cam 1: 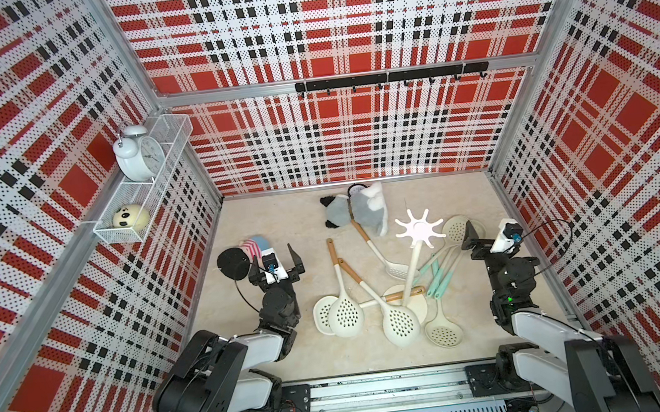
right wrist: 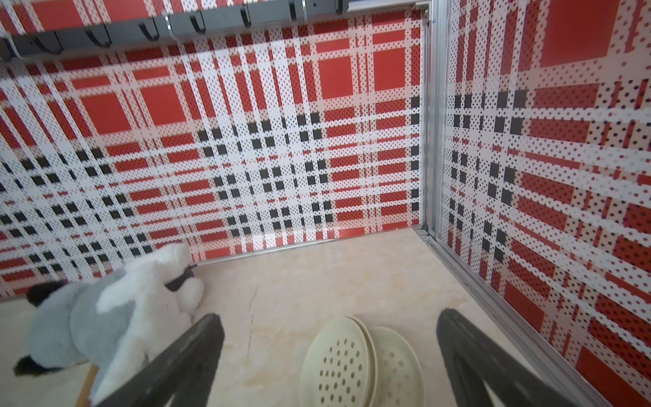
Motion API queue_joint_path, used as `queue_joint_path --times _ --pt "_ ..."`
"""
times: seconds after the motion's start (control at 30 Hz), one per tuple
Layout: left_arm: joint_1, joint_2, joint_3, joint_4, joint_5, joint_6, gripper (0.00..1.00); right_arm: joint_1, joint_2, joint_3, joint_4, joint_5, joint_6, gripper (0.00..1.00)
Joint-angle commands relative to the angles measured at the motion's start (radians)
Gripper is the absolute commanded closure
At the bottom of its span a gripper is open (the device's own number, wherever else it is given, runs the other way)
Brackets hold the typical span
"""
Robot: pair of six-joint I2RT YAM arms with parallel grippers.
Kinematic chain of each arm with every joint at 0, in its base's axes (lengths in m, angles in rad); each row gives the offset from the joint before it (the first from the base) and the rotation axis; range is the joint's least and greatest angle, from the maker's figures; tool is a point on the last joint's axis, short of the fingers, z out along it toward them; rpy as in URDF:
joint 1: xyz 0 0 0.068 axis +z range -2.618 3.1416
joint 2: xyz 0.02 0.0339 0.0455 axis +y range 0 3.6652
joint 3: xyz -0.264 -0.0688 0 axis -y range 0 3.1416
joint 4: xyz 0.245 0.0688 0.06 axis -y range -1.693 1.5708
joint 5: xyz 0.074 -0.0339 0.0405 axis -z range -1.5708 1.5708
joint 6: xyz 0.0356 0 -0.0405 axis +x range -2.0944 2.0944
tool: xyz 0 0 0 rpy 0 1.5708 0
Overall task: Hang the skimmer on the kitchen utensil rack
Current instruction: Move the rack to the center of the board.
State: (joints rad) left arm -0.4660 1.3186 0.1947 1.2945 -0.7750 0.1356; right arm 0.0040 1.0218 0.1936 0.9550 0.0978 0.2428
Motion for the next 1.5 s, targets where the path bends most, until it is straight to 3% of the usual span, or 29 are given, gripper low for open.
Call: queue_joint_path --times 0.0,0.07,0.17,0.23,0.4,0.63,0.77,0.9,1.0,1.13,1.33,1.47 --pt "-0.074 -0.060 0.062 -0.104 -0.210 -0.015 0.01 -0.007 -0.075 0.090 -0.313 -0.037 0.172 0.00" --pt "-0.111 -0.107 0.102 -0.245 -0.146 -0.068 0.01 -0.006 -0.097 0.143 -0.446 -0.062 0.214 0.00" --pt "-0.108 -0.169 0.207 -0.574 -0.013 -0.263 0.01 -0.006 -0.113 0.201 -0.591 -0.129 0.263 0.00" --pt "-0.120 -0.210 0.213 -0.628 0.090 -0.323 0.01 -0.005 -0.128 0.202 -0.600 -0.215 0.272 0.00" --pt "-0.196 -0.317 0.219 -0.774 0.210 -0.472 0.01 0.036 -0.173 0.179 -0.639 -0.415 0.303 0.00" --pt "-0.359 -0.377 0.193 -0.778 0.510 -0.485 0.09 0.218 -0.405 0.050 -0.743 -0.448 0.303 0.00" --pt "-0.372 -0.364 0.194 -0.774 0.635 -0.500 0.10 0.276 -0.545 0.023 -0.872 -0.470 0.303 0.00" --pt "-0.382 -0.367 0.203 -0.756 0.688 -0.500 0.10 0.300 -0.695 0.046 -1.065 -0.439 0.303 0.00" --pt "-0.384 -0.359 0.205 -0.742 0.727 -0.532 0.11 0.299 -0.758 0.074 -1.141 -0.515 0.288 0.00" --pt "-0.385 -0.339 0.204 -0.720 0.758 -0.548 0.11 0.299 -0.745 0.099 -1.134 -0.663 0.251 0.00" --pt "-0.385 -0.314 0.206 -0.693 0.803 -0.570 0.16 0.303 -0.640 0.102 -0.920 -0.863 0.287 0.02" --pt "-0.384 -0.315 0.201 -0.694 0.806 -0.577 0.17 0.313 -0.540 0.097 -0.815 -0.856 0.280 0.12"
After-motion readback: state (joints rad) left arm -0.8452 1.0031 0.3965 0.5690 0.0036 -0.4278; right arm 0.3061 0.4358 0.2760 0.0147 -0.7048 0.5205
